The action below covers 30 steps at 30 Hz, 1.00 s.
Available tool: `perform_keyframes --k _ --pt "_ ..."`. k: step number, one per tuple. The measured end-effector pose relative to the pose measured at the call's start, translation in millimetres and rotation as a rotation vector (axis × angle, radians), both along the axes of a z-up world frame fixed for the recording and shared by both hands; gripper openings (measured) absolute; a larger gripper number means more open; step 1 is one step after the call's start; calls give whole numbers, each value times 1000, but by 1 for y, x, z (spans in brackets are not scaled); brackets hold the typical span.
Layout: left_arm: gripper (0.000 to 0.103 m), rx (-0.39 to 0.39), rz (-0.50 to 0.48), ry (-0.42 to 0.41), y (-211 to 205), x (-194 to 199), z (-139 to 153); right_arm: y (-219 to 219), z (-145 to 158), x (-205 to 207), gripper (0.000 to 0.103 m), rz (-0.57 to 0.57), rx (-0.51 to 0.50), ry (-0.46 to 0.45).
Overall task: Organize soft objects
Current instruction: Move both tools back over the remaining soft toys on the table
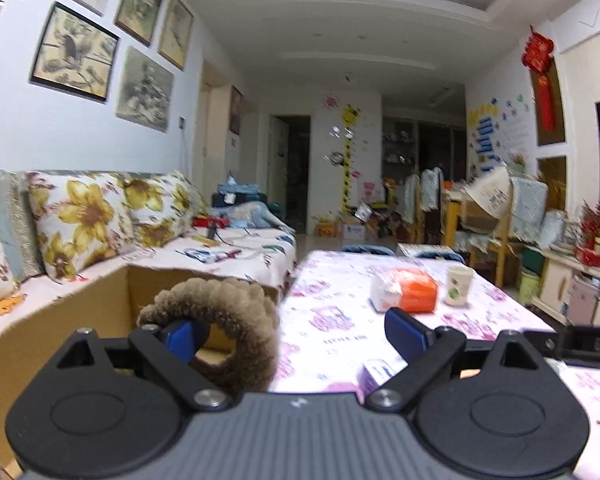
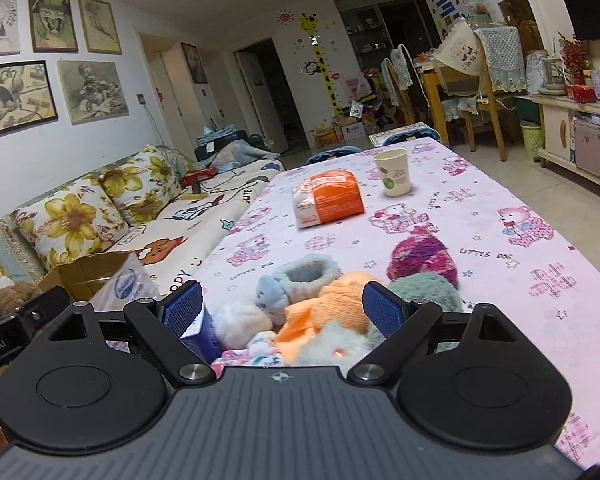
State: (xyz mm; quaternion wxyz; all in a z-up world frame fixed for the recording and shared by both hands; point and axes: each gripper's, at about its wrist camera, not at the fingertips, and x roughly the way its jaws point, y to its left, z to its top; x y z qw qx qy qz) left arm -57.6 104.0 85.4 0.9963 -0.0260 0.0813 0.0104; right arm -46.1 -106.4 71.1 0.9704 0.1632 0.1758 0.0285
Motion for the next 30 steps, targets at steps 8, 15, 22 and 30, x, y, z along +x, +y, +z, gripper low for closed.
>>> perform_keyframes --k 8,15,22,30 --pt "94 -252 145 64 64 -2 3 20 10 2 103 63 21 -36" --pt "94 -412 196 376 116 14 -12 40 1 12 103 106 -1 7" --pt "94 -390 153 427 128 -1 -2 42 0 13 103 113 2 13" --pt "100 -326 188 371 122 -11 13 31 2 7 103 102 6 1"
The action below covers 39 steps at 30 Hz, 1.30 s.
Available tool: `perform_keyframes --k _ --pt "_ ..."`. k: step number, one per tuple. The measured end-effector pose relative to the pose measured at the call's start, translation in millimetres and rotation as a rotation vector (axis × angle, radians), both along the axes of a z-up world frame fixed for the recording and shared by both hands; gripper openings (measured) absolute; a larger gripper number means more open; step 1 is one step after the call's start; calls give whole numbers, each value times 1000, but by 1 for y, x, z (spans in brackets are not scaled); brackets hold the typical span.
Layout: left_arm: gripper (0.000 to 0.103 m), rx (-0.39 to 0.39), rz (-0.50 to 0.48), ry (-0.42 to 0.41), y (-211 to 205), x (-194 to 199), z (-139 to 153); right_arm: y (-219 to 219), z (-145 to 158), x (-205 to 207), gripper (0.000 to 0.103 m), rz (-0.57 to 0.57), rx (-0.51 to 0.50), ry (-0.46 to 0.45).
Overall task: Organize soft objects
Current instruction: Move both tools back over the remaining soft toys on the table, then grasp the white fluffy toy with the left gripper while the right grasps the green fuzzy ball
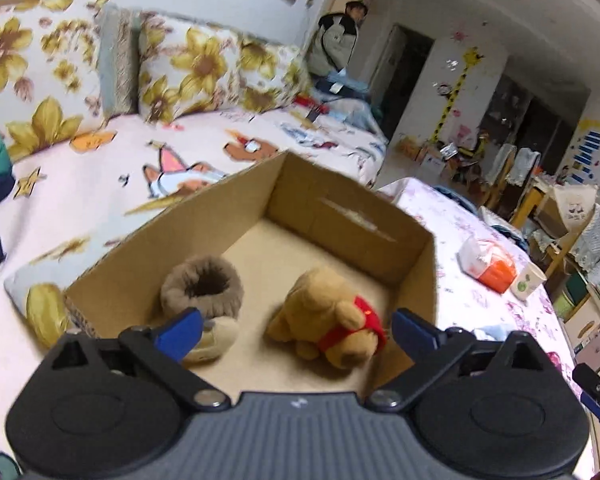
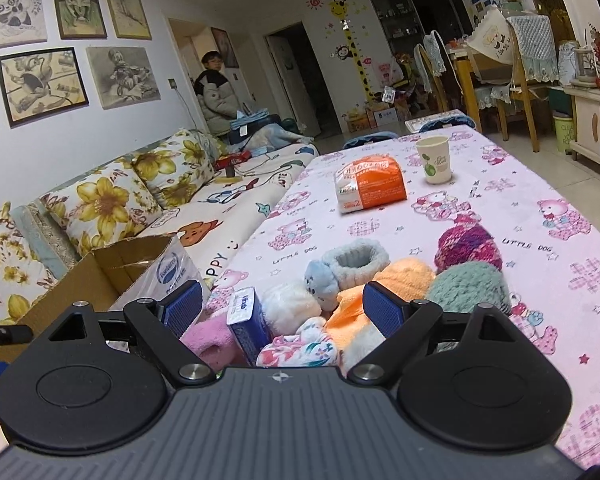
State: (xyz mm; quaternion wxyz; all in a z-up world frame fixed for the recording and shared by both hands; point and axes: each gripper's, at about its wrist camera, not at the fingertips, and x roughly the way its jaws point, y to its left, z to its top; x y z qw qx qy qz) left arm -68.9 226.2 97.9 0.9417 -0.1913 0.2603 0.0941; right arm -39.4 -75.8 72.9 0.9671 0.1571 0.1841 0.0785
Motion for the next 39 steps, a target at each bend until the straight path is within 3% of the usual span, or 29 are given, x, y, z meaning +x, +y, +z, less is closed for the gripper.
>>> perform_keyframes --k 10,19,28,39 --pt "101 170 -131 -128 -56 -5 10 -33 -2 -9 103 -71 18 5" --pt "101 260 -268 -142 -107 1 3 -67 -12 -12 103 -119 21 51" --pt "100 360 -455 -145 -172 9 -24 -108 -28 -4 103 -156 33 107" --pt "81 609 -717 -208 -268 15 -59 -120 -45 23 103 -74 119 205"
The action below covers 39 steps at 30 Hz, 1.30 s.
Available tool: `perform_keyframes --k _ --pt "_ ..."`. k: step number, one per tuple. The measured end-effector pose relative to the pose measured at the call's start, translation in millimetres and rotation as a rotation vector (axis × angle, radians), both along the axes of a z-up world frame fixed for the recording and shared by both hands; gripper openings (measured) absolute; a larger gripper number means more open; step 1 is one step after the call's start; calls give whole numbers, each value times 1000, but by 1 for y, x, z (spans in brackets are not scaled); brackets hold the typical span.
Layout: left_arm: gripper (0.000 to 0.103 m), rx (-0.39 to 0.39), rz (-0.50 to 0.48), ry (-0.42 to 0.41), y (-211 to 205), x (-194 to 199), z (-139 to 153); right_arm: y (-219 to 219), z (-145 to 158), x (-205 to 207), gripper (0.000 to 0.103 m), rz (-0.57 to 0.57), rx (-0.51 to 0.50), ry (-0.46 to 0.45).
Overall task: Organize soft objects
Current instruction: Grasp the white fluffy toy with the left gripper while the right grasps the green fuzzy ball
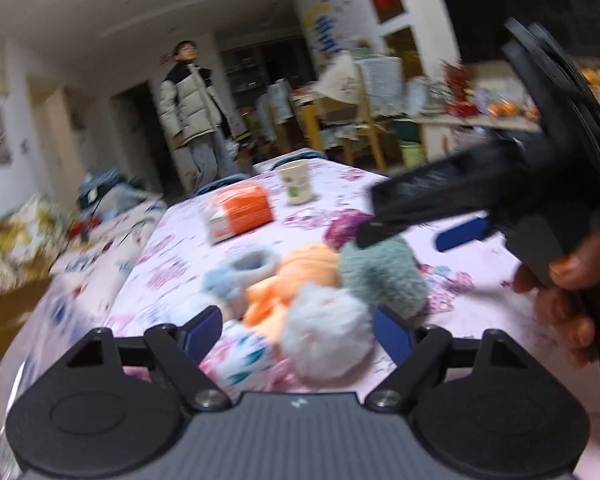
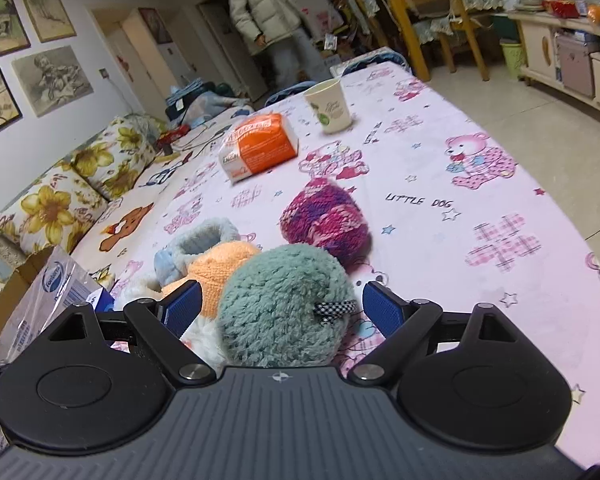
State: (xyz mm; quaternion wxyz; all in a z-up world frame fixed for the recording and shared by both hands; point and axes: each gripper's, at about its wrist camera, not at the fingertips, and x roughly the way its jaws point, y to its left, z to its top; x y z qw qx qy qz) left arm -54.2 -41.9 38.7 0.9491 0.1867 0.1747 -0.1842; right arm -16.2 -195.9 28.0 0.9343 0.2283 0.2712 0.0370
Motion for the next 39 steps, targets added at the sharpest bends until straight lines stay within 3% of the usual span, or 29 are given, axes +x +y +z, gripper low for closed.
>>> perform_keyframes --k 18,26,39 --pt "58 74 1 114 -33 45 -27 -2 -5 9 103 45 68 67" --pt "50 39 20 145 -34 47 -27 1 -7 11 103 62 38 83" --pt "46 -47 12 172 -23 50 -24 5 -10 12 102 72 30 91"
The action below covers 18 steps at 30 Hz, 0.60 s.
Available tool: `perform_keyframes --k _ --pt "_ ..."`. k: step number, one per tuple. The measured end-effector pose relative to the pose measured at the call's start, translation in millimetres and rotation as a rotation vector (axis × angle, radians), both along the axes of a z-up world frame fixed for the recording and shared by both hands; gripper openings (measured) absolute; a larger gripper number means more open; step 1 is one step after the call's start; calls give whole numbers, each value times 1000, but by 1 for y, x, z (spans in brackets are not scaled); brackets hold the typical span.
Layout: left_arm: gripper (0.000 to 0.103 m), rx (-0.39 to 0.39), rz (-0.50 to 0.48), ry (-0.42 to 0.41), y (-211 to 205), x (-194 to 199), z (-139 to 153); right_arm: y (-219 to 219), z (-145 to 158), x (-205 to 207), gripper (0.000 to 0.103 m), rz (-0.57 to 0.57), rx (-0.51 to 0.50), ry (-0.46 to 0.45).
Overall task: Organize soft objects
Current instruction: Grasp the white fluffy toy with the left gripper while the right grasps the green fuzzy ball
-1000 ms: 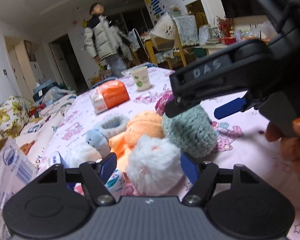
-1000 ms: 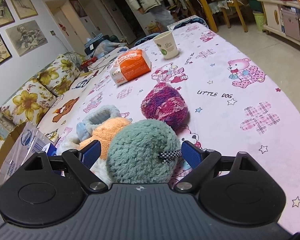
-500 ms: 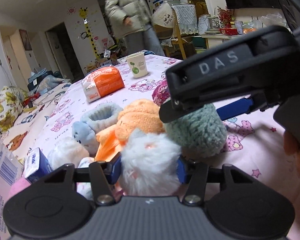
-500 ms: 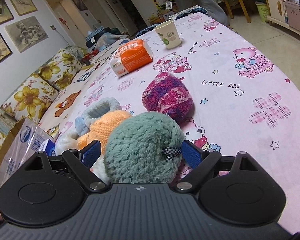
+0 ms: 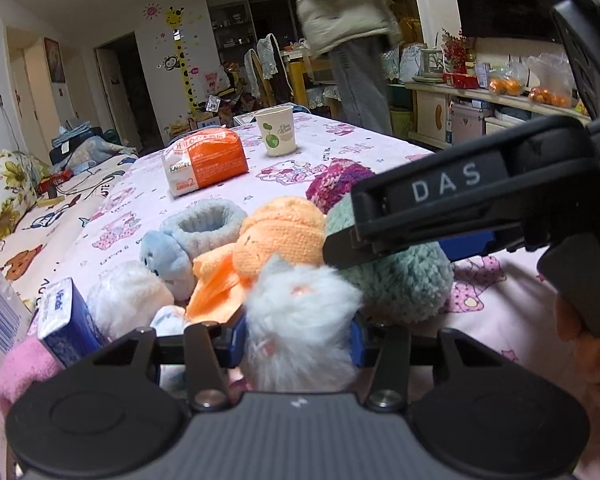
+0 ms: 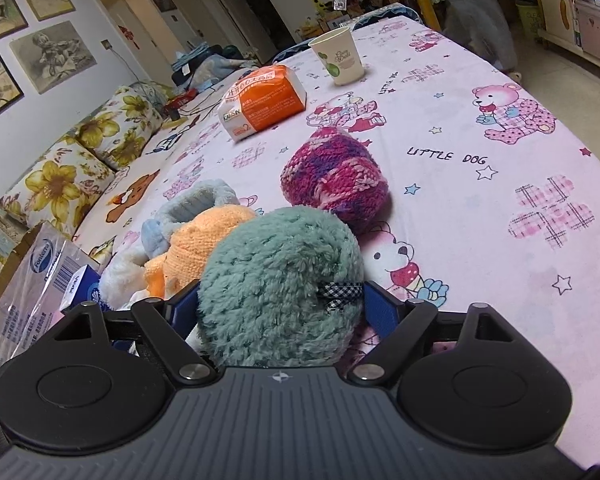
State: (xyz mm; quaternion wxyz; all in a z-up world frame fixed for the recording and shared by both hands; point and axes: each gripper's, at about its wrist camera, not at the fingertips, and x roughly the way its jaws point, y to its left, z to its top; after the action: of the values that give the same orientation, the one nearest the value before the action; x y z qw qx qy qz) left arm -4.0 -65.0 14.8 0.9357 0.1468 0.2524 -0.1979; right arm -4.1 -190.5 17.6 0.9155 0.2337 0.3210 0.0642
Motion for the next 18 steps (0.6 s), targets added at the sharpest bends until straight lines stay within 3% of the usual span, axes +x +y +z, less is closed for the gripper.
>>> perform_keyframes --k 18 --pt "45 -203 30 59 30 6 9 5 7 -5 95 -28 -5 -37"
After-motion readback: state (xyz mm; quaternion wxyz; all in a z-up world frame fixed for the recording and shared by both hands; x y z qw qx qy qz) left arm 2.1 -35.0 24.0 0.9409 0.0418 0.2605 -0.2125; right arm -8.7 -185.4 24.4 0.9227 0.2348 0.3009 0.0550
